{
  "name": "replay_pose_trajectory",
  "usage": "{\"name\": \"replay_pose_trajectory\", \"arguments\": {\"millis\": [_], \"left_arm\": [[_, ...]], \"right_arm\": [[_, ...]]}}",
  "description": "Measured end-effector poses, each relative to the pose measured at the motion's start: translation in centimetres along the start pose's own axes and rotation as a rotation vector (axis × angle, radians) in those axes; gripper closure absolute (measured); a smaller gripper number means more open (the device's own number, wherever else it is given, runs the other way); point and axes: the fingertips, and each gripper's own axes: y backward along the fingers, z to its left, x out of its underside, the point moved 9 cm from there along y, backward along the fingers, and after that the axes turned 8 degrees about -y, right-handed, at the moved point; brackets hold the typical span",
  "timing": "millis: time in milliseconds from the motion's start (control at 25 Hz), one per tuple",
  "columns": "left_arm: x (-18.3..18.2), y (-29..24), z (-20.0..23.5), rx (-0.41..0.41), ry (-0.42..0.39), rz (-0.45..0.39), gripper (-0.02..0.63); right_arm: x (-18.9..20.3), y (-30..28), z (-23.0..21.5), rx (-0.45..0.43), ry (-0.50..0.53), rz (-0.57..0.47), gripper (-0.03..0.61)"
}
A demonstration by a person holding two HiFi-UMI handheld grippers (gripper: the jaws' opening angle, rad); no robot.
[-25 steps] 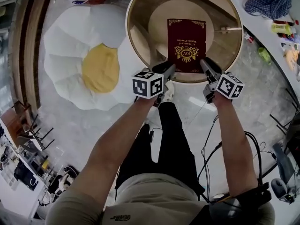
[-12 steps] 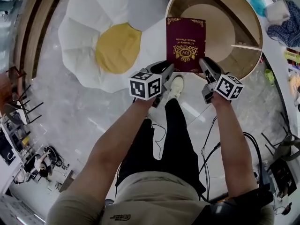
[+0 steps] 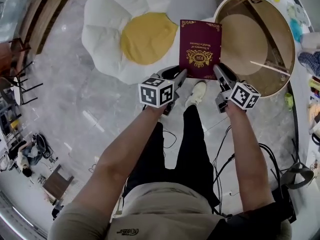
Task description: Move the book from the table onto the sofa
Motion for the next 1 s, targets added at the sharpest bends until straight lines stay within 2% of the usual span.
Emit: {"name": "replay_pose_trajectory", "arguments": {"millis": [480,720,1000], "left_arm": [[3.6,6.0,9.0,-0.112,0.093,-0.032,0.508],[6.2,6.0,13.5,-0.153,0.142,-0.022,0.508],[9.8,2.2,18.8,-0.168,0.193,-0.011,0.508]], "right_arm": [[5.7,-9.7,3.9,-0.046,0.045,0.155,0.416],[8.3,-14.8,2.8,-0.049,0.049,0.229,0.414],[10.3,-19.8,-1.2,-0.017,0.082,0.313,0.414]]}}
